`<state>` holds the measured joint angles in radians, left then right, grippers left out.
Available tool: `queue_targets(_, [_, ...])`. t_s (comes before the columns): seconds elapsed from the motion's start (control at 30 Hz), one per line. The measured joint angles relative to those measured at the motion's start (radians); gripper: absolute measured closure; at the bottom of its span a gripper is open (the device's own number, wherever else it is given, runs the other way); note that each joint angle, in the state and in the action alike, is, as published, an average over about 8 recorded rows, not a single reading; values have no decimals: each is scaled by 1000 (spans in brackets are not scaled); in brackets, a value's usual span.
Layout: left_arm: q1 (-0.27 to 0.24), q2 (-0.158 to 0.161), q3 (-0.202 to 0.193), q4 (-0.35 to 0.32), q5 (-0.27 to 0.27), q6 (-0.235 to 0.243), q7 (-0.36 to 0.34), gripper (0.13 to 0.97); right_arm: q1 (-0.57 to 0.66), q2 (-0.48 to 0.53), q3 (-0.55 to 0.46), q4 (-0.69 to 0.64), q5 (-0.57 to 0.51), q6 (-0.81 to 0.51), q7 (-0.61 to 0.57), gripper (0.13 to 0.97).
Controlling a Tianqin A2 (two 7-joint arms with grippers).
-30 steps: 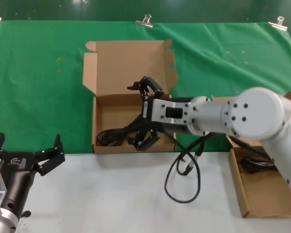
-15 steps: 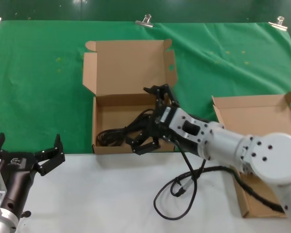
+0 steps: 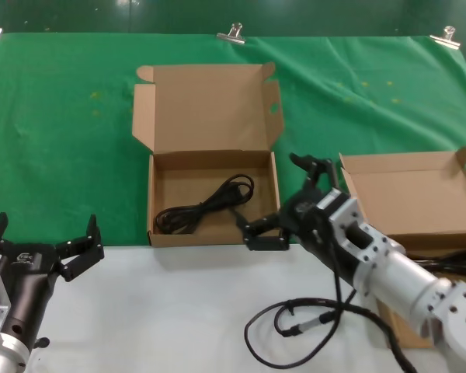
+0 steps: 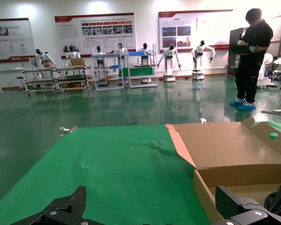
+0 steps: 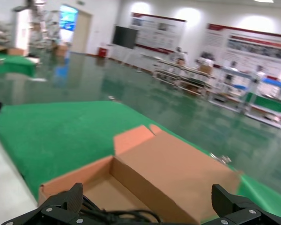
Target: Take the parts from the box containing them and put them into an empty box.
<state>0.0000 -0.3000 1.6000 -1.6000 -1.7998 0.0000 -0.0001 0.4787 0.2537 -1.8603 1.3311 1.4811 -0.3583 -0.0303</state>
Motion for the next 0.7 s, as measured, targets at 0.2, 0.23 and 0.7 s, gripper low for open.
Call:
queue_targets(0.2, [0, 0, 0, 0, 0, 0, 0, 132, -103, 10, 56, 58, 69, 77, 6, 129])
queue_targets(0.23, [0, 0, 0, 0, 0, 0, 0, 132, -120, 12, 65, 68, 80, 90, 8, 129])
queue_targets(0.7, [0, 0, 0, 0, 0, 0, 0, 132, -360, 35, 196, 202, 240, 269, 23, 129])
